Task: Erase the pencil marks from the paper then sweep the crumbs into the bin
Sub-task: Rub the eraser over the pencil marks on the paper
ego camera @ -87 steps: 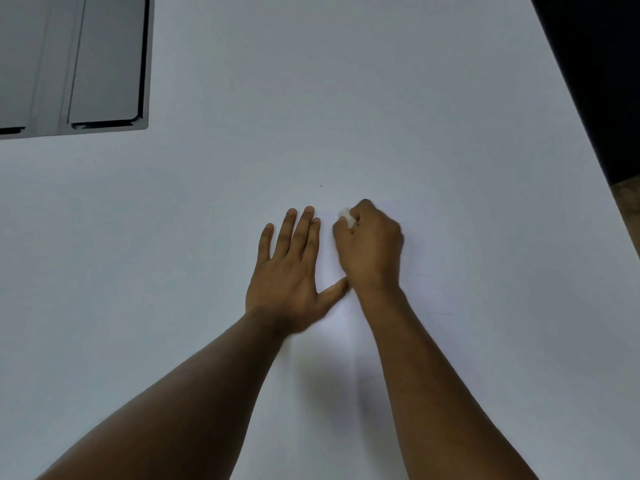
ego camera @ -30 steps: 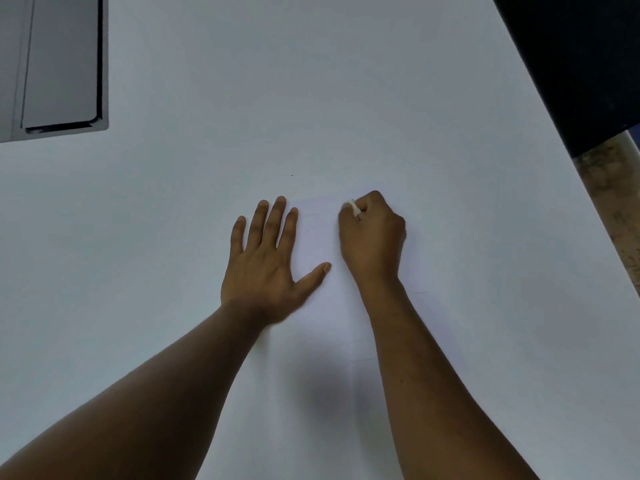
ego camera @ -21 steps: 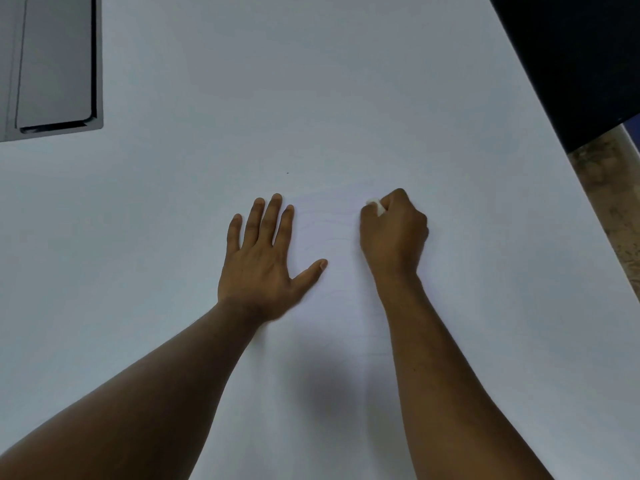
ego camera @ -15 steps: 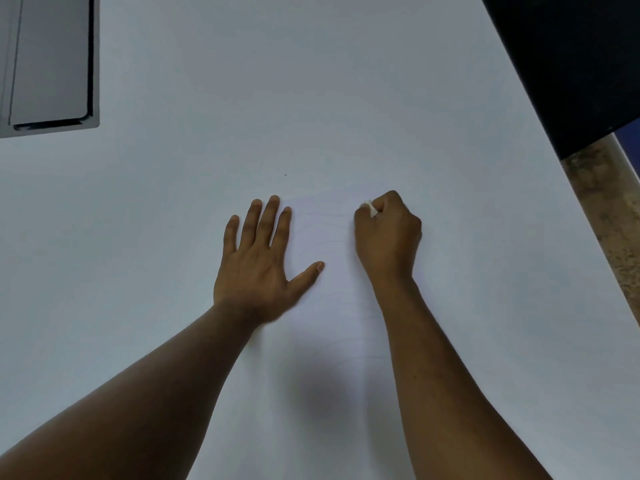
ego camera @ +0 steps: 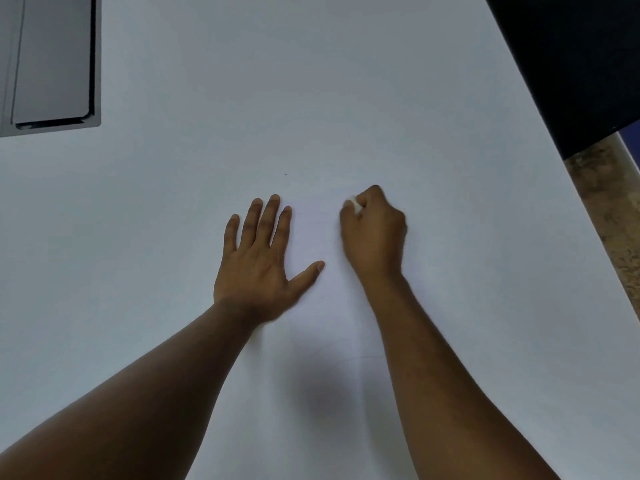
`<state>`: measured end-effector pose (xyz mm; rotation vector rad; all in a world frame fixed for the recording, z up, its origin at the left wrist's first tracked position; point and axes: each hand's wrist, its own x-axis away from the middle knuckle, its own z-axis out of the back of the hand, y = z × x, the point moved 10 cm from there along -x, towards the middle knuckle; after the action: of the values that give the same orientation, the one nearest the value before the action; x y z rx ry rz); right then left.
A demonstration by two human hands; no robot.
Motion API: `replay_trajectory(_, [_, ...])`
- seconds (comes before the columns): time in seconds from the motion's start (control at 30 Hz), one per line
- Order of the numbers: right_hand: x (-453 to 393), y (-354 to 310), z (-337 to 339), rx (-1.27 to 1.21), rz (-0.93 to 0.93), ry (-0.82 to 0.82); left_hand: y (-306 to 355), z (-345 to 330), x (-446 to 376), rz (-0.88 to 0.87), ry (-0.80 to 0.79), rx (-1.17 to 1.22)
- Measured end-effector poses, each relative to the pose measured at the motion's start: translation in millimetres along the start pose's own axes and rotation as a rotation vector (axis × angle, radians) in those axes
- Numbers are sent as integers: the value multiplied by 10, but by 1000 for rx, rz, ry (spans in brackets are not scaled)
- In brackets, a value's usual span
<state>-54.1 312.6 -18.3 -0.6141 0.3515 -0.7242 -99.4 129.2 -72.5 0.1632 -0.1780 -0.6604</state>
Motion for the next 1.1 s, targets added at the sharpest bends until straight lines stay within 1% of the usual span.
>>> replay_trajectory(0.07, [103, -218, -176, 33, 64, -51, -1, -17, -4, -4, -2, -9])
replay_trajectory(0.13, [118, -286, -226, 98, 91, -53, -3, -21, -7, -3, -5, -15])
replay_trajectory(0.23, [-38, -32, -60, 164, -15, 3, -10, -15, -3, 1, -8, -7])
replay_trajectory(0.33, [-152, 152, 94, 133, -80, 49, -5, 1, 0, 0, 2, 3])
replay_trajectory(0.4, [-114, 64, 53, 90, -49, 49, -5, -6, -1, 1, -2, 1])
replay_trajectory(0.47, [8, -143, -111, 71, 32, 1, -11, -14, -5, 3, -2, -6])
replay_trajectory(0.57, [118, -305, -241, 115, 120, -62, -11, -21, -7, -1, -3, -9])
replay_trajectory(0.67, [-70, -2, -19, 183, 19, 4, -9, -9, 0, 4, -5, 1])
replay_trajectory(0.73, [-175, 230, 136, 169, -39, 41, -7, 3, 6, 7, 0, 9])
replay_trajectory(0.8, [-202, 302, 185, 120, -48, 48, -5, 11, 6, 4, 11, 13])
replay_trajectory(0.9, [-144, 165, 122, 45, -17, 44, -7, 6, 7, 2, 19, 10])
replay_trajectory(0.97, [-33, -19, -37, 25, 34, -19, -11, -2, 4, -1, 18, 5])
replay_trajectory(1.03, [90, -171, -166, 40, 123, -75, -11, -7, 2, -1, 12, 1])
replay_trajectory(1.07, [97, -181, -161, 70, 141, -73, -11, -6, 3, 0, 14, 0])
replay_trajectory(1.1, [50, -117, -118, 106, 119, -54, -9, 0, 2, 1, 18, 1])
